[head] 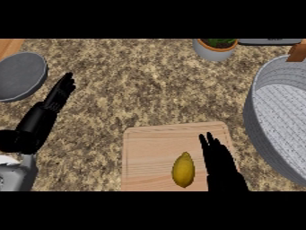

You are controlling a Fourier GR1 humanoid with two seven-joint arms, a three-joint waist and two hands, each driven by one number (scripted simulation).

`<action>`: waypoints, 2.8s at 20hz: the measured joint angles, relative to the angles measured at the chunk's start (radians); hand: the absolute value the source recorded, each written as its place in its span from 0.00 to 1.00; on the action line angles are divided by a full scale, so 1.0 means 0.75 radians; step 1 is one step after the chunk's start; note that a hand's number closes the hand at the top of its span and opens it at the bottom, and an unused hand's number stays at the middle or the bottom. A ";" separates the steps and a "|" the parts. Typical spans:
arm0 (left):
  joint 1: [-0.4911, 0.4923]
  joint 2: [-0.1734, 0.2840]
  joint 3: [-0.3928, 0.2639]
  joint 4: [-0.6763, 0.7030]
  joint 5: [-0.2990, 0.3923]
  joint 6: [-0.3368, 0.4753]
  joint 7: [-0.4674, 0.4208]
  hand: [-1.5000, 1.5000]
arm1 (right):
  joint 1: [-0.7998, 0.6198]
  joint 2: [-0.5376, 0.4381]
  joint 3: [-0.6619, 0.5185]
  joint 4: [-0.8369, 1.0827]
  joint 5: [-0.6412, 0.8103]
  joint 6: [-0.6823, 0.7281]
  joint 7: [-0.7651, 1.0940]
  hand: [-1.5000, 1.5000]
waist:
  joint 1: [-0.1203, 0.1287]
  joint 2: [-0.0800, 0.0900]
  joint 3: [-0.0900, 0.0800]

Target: Pick the lemon from the cutting board and place it in the basket

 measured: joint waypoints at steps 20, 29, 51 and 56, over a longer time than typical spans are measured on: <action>-0.035 -0.114 0.093 0.015 -0.100 -0.093 0.036 0.50 | -0.095 0.070 0.005 0.167 0.025 0.001 0.009 0.00 | 0.000 0.001 0.000; 0.007 -0.125 0.145 -0.037 -0.116 -0.145 0.047 0.50 | -0.161 0.116 -0.023 0.352 0.034 -0.054 0.002 0.00 | 0.002 0.000 0.000; 0.016 -0.193 0.165 -0.036 -0.186 -0.188 0.028 0.50 | -0.240 0.124 -0.054 0.653 -0.111 -0.076 -0.078 1.00 | 0.002 -0.010 -0.008; 0.005 -0.198 0.180 -0.046 -0.180 -0.193 0.051 0.50 | -0.264 0.115 -0.008 0.686 -0.087 -0.074 -0.088 1.00 | 0.001 -0.016 -0.013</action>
